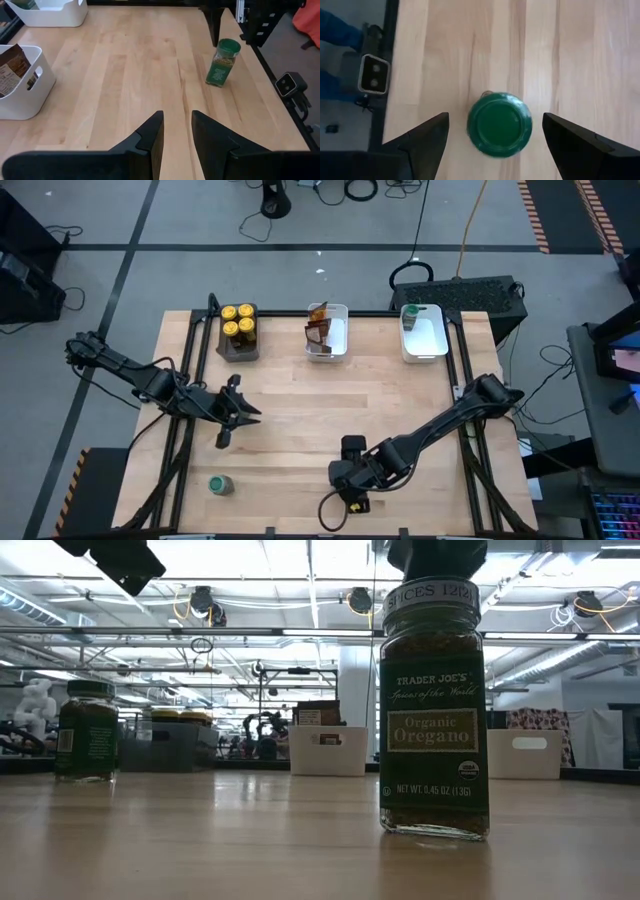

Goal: Sort spices by type
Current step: Put the bottom right green seasoning bottle into the right white bin

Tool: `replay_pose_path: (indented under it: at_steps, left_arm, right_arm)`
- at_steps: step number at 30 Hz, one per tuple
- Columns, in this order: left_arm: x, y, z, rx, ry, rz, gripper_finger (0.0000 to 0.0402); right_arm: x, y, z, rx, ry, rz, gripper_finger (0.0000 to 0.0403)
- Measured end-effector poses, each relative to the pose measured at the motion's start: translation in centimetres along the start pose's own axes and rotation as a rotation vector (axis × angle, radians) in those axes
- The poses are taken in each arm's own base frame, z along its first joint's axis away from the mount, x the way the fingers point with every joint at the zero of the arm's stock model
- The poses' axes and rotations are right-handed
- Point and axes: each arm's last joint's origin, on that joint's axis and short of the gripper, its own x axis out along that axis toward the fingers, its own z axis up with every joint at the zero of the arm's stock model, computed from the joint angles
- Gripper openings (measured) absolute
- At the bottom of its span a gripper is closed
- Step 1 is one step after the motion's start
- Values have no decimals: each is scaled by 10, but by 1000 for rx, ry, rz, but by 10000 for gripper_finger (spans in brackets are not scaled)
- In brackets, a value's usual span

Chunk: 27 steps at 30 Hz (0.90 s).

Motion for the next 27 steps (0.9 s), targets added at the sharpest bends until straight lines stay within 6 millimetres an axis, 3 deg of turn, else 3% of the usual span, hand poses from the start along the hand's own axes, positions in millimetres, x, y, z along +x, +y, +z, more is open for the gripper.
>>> replay_pose_path:
  at_steps: [8, 20, 27]
  left_arm:
    - [0, 0, 0, 1, -2, 9, 105]
    - [0, 0, 0, 20, -3, 9, 105]
    - [0, 0, 0, 27, -3, 11, 105]
  right_arm:
    - [16, 4, -3, -7, 18, -18, 302]
    - [17, 2, -2, 6, 17, -28, 302]
    - [18, 2, -2, 22, 11, -47, 265]
